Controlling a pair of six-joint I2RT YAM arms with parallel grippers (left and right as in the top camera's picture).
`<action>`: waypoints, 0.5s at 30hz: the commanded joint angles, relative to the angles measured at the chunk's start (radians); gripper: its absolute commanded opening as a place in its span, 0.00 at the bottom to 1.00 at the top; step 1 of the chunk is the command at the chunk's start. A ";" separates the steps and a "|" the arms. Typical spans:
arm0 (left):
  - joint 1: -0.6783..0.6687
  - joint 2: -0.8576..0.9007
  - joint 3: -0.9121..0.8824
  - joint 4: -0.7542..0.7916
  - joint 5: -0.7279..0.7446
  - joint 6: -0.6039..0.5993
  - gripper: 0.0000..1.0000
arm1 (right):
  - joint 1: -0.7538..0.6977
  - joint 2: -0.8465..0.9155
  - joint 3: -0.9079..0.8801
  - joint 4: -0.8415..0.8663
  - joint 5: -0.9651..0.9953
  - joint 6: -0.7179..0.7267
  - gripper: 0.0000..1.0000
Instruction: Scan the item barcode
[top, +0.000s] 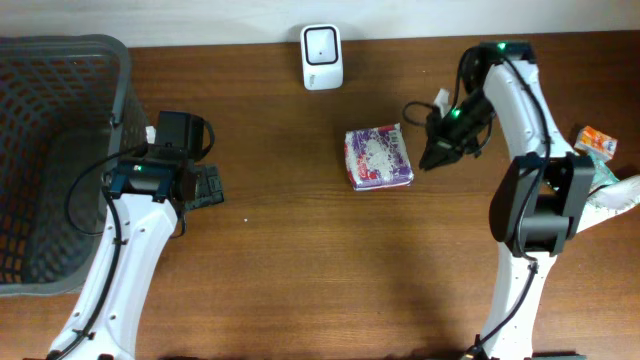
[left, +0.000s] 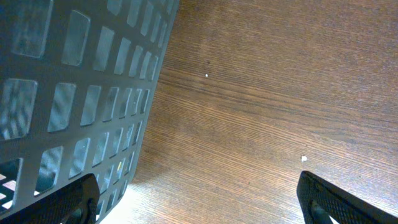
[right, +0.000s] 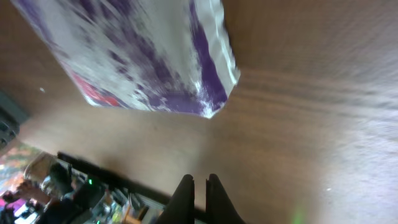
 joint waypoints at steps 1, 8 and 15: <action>0.004 -0.004 0.000 0.002 0.000 -0.010 0.99 | 0.033 -0.008 -0.080 0.014 0.061 -0.002 0.04; 0.004 -0.004 0.000 0.002 0.000 -0.010 0.99 | 0.045 -0.008 -0.169 0.241 0.083 0.116 0.06; 0.004 -0.004 0.000 0.002 0.000 -0.010 0.99 | 0.038 -0.008 -0.132 0.605 -0.043 0.192 0.19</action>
